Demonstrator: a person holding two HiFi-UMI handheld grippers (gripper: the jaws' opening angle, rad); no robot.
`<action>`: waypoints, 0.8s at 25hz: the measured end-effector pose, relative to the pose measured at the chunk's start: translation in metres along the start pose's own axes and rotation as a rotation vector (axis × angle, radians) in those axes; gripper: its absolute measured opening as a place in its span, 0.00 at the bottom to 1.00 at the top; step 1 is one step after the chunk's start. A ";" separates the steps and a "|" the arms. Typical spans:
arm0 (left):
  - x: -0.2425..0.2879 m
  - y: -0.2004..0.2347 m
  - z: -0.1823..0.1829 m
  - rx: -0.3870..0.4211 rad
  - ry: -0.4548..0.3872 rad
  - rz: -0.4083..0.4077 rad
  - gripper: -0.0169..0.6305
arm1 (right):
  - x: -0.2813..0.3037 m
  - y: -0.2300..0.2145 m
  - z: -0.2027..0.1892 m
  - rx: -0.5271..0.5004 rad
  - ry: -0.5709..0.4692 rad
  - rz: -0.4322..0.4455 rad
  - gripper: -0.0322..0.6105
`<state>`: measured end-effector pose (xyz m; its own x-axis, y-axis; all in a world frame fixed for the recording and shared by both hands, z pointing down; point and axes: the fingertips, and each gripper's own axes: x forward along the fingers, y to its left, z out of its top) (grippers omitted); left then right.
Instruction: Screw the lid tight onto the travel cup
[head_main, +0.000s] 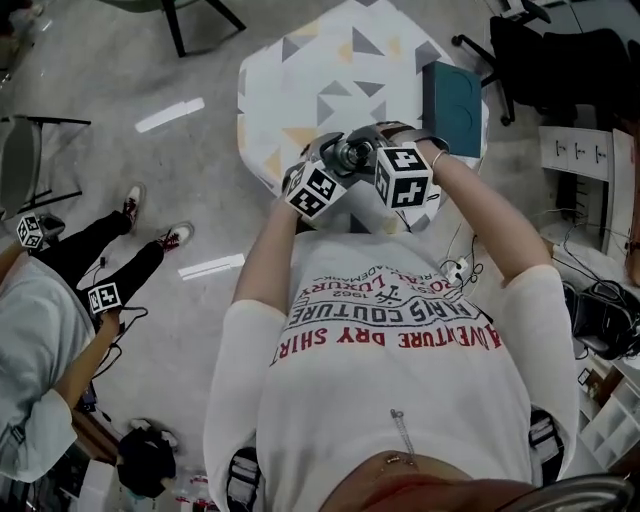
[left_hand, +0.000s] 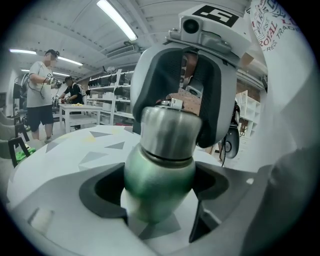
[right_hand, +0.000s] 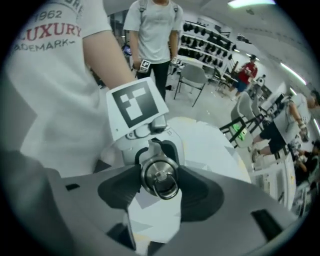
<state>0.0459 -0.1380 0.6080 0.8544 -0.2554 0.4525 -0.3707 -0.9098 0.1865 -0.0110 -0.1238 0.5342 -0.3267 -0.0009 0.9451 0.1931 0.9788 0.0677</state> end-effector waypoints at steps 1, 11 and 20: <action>0.000 0.001 0.000 0.001 0.000 -0.001 0.64 | 0.000 -0.002 0.000 0.049 -0.008 -0.019 0.44; 0.001 0.005 0.002 -0.003 -0.003 -0.024 0.64 | -0.001 -0.016 -0.003 0.388 0.001 -0.129 0.44; 0.000 0.001 0.002 0.000 -0.004 -0.054 0.65 | -0.006 -0.016 -0.002 0.514 -0.103 -0.209 0.44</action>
<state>0.0456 -0.1396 0.6064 0.8746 -0.2070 0.4385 -0.3239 -0.9224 0.2107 -0.0101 -0.1402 0.5281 -0.4034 -0.2108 0.8904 -0.3524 0.9338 0.0614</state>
